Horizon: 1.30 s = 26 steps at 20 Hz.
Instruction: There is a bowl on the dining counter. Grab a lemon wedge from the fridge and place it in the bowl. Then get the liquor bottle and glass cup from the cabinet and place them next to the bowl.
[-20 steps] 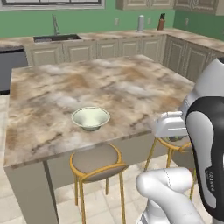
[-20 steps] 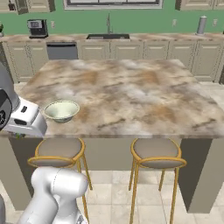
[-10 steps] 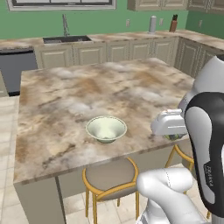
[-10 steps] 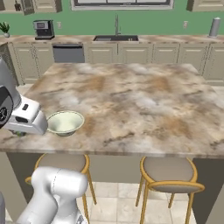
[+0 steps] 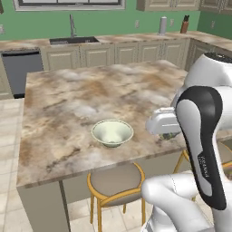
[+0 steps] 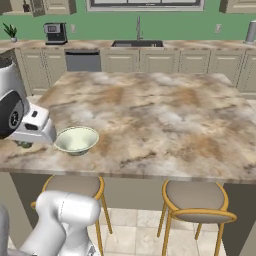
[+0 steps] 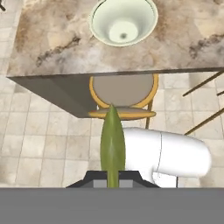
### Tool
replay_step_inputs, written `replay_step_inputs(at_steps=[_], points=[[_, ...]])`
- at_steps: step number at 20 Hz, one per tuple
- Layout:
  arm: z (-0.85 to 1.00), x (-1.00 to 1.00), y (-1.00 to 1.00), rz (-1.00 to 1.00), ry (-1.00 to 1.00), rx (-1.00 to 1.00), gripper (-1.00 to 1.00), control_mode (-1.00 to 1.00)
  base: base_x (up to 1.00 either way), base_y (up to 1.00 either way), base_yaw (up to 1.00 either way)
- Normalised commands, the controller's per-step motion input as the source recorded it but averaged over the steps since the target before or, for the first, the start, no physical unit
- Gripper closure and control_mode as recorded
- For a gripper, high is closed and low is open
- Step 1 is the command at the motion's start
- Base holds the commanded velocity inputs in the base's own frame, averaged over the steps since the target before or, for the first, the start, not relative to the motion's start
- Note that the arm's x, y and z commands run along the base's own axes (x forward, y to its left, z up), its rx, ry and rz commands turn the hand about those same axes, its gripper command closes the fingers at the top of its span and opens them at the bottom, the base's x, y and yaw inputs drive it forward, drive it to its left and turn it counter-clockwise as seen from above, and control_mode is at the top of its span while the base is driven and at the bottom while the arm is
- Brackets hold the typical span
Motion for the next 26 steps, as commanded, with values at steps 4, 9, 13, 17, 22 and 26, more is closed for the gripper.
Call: replay_step_inputs(at_steps=[4, 9, 13, 17, 22, 26], points=[[-0.09, 1.0, 0.44, 0.11, 0.17, -0.02, 1.0, -1.0, 0.0, 0.0, 0.0], [-0.29, 1.0, 0.41, 0.07, 0.18, -0.07, 1.0, -1.0, 0.0, 0.0, 0.0], [-0.65, 1.0, 0.23, 0.03, 0.16, -0.11, 1.0, -1.0, 0.0, 0.0, 0.0], [-0.78, 1.0, 0.04, 0.01, 0.14, -0.1, 1.0, -1.0, 0.0, 0.0, 0.0], [-0.54, 0.94, 0.0, 0.0, 0.1, -0.07, 1.0, -1.0, 0.0, 0.0, 0.0], [-0.19, 0.72, 0.0, 0.0, 0.04, -0.01, 1.0, -1.0, 0.0, 0.0, 0.0]])
